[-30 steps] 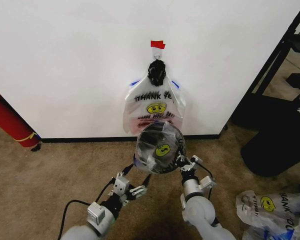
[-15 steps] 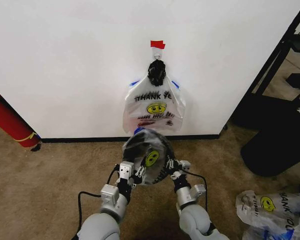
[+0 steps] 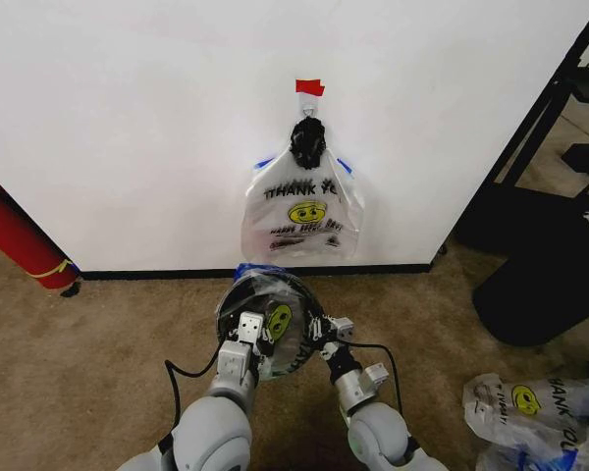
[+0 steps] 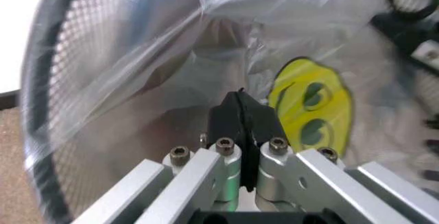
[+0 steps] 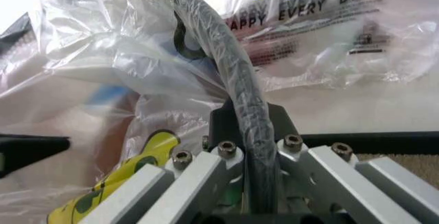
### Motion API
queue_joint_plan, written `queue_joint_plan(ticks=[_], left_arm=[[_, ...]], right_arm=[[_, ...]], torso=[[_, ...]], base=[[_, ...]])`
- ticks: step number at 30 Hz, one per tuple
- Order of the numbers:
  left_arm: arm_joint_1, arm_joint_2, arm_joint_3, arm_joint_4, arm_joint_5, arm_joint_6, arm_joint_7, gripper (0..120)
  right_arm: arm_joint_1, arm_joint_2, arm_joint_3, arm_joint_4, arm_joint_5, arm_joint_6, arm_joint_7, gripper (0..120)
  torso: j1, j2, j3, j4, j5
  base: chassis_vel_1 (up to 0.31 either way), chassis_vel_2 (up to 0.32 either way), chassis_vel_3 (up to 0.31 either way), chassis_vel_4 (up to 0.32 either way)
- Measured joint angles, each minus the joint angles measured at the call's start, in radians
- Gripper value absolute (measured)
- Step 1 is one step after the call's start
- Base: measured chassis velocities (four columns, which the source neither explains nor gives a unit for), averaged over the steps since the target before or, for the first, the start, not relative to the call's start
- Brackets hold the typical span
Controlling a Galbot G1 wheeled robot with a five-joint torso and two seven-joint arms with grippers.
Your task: Pick up the garbage bag from the wall and place it over the trash bin.
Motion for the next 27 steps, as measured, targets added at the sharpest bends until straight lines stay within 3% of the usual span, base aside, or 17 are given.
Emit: queue_joint_plan(ticks=[16, 27], left_arm=[[-0.108, -0.063, 0.047, 0.124, -0.028, 0.034, -0.027, 0], [-0.193, -0.128, 0.074, 0.27, -0.008, 0.035, -0.031, 0]], right_arm=[[-0.002, -0.026, -0.003, 0.023, -0.013, -0.004, -0.048, 0], [-0.02, -0.056, -0.009, 0.073, -0.015, 0.01, -0.071, 0]], torso=[[0.0, 0.0, 0.0, 0.0, 0.0], [0.0, 0.0, 0.0, 0.0001, 0.0001]], base=[[0.0, 0.0, 0.0, 0.0], [0.0, 0.0, 0.0, 0.0]])
